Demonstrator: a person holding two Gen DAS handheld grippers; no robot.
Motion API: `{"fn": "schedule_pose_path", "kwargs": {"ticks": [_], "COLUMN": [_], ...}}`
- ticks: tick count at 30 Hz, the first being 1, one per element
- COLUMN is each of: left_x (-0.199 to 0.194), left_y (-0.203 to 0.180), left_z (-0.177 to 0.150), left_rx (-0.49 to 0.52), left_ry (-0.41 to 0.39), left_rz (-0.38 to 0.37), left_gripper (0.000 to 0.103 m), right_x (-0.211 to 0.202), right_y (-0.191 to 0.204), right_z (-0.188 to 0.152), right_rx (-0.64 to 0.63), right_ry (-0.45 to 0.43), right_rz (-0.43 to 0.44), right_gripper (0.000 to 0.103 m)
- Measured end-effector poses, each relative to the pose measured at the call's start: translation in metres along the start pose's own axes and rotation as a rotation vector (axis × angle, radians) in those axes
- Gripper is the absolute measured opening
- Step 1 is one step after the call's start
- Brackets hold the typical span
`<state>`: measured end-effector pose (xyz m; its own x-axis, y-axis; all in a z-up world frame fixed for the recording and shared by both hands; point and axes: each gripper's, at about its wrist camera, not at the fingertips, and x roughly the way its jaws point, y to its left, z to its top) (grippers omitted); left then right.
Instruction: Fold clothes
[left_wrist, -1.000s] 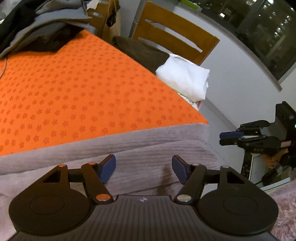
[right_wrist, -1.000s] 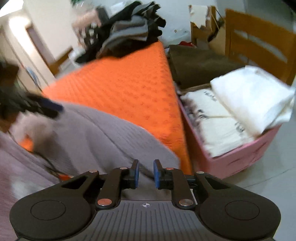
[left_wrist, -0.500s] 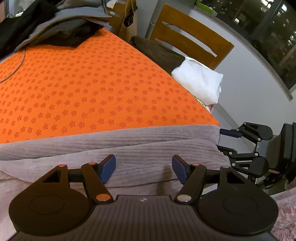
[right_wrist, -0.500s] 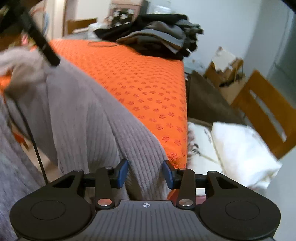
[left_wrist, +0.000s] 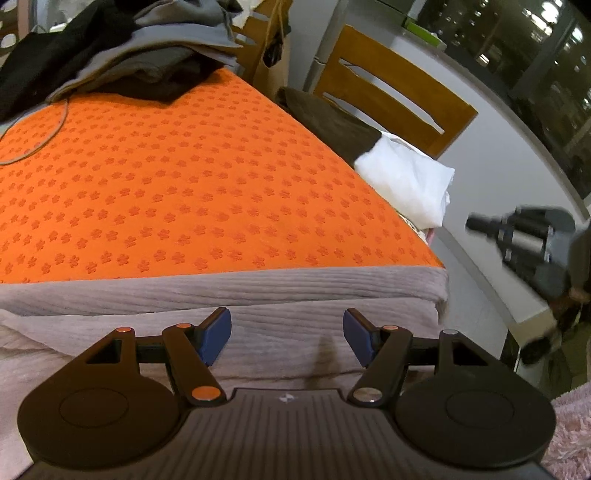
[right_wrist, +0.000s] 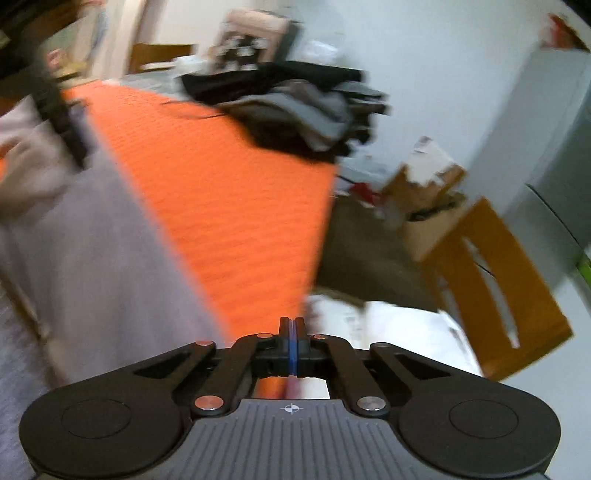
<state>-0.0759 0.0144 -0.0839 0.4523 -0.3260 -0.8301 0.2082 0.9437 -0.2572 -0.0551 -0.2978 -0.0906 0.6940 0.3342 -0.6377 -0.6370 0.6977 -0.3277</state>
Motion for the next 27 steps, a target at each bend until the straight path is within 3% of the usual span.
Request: {"fn": "schedule_pose_path", "kwargs": {"ticks": [7, 12, 19, 27], "left_x": [-0.007, -0.015, -0.025, -0.027], "left_y": [0.002, -0.002, -0.030, -0.086], "left_z": [-0.002, -0.006, -0.018, -0.049], "left_rx": [-0.033, -0.054, -0.150, -0.290], "left_ry": [-0.018, -0.022, -0.077, -0.169], "left_rz": [0.011, 0.014, 0.066, 0.152], "left_gripper": [0.073, 0.073, 0.073, 0.073], "right_x": [0.016, 0.018, 0.032, 0.047], "right_y": [-0.042, -0.049, -0.061, -0.080], "right_z": [-0.006, -0.024, -0.051, -0.059], "right_rx": [0.083, 0.109, 0.050, -0.103], "right_ry": [0.085, 0.142, 0.224, 0.233], "right_rz": [0.162, 0.313, 0.469, 0.618], "right_gripper": [0.006, 0.026, 0.035, 0.040]}}
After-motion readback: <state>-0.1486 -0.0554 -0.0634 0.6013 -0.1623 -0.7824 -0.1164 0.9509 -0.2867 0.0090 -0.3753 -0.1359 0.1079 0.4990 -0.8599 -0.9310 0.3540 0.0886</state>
